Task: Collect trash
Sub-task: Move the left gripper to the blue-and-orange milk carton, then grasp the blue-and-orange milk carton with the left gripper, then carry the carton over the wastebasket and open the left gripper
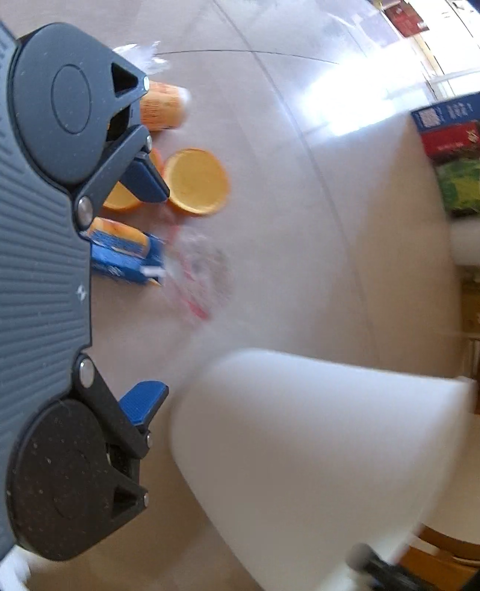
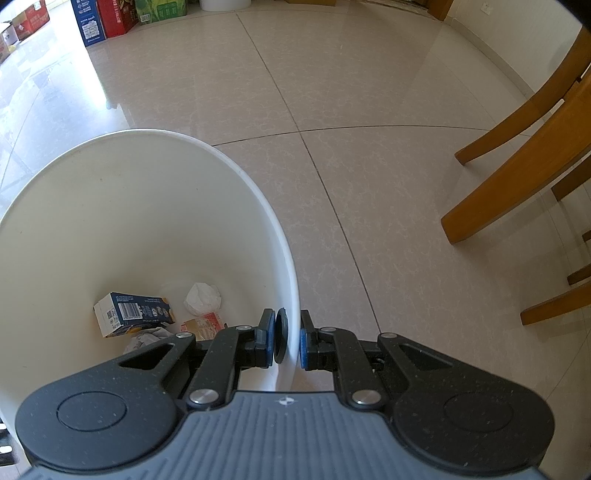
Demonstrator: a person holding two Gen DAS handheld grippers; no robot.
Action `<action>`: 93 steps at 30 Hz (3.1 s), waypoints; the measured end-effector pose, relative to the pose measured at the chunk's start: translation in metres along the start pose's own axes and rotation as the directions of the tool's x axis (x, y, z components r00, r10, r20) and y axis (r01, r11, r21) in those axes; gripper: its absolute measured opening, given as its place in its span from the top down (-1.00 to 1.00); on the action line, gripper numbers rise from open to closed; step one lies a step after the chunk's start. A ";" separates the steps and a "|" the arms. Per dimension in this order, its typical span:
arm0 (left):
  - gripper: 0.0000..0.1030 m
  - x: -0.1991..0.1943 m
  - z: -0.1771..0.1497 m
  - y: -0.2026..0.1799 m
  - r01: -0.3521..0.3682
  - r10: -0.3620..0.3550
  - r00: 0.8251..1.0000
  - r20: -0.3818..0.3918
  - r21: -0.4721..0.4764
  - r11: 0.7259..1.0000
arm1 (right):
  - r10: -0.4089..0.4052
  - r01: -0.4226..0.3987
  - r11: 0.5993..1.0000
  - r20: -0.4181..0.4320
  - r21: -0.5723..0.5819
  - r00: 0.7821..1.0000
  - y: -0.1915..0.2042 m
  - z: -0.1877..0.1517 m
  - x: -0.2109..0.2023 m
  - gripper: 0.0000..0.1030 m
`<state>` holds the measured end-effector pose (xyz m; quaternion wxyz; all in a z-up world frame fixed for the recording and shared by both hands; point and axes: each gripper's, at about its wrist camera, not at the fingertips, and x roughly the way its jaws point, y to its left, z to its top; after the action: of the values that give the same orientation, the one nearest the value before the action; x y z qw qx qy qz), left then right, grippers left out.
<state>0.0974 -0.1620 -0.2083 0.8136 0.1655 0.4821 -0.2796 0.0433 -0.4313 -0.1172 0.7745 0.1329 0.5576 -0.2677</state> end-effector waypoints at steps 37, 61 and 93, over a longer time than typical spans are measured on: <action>-0.16 0.102 -0.048 0.022 -0.099 0.070 0.988 -0.140 -0.217 0.971 | -0.012 0.012 1.000 0.005 -0.009 1.000 0.001 0.000 -0.001 0.69; -0.04 0.035 -0.036 0.059 -0.017 0.006 0.996 -0.093 -0.120 0.993 | -0.008 0.008 1.000 0.004 -0.005 1.000 0.001 -0.001 -0.002 0.70; -0.56 -0.132 0.169 -0.034 0.246 -0.274 0.944 0.184 0.162 0.956 | 0.011 -0.011 1.000 0.002 0.008 1.000 -0.001 -0.002 -0.002 0.69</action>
<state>0.1434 -0.2412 -0.0115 0.8015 0.1262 0.3930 -0.4327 0.0410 -0.4309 -0.1159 0.7760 0.1385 0.5549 -0.2658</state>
